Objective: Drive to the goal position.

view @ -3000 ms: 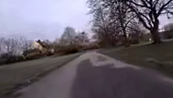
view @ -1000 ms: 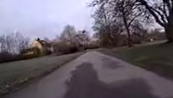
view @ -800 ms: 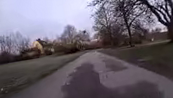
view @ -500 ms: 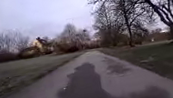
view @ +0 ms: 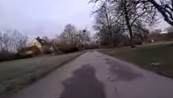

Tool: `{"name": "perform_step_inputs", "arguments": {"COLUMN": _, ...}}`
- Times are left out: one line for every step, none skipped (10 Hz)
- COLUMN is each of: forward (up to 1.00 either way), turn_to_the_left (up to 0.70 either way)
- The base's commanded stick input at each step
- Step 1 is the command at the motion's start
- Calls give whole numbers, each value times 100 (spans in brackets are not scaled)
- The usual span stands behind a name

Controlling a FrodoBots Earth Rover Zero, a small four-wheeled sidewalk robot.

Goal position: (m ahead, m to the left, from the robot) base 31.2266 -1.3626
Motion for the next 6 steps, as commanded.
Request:
{"name": "perform_step_inputs", "arguments": {"forward": 100, "turn_to_the_left": 0}}
{"name": "perform_step_inputs", "arguments": {"forward": 100, "turn_to_the_left": 0}}
{"name": "perform_step_inputs", "arguments": {"forward": 100, "turn_to_the_left": 0}}
{"name": "perform_step_inputs", "arguments": {"forward": 100, "turn_to_the_left": 0}}
{"name": "perform_step_inputs", "arguments": {"forward": 100, "turn_to_the_left": 0}}
{"name": "perform_step_inputs", "arguments": {"forward": 100, "turn_to_the_left": 0}}
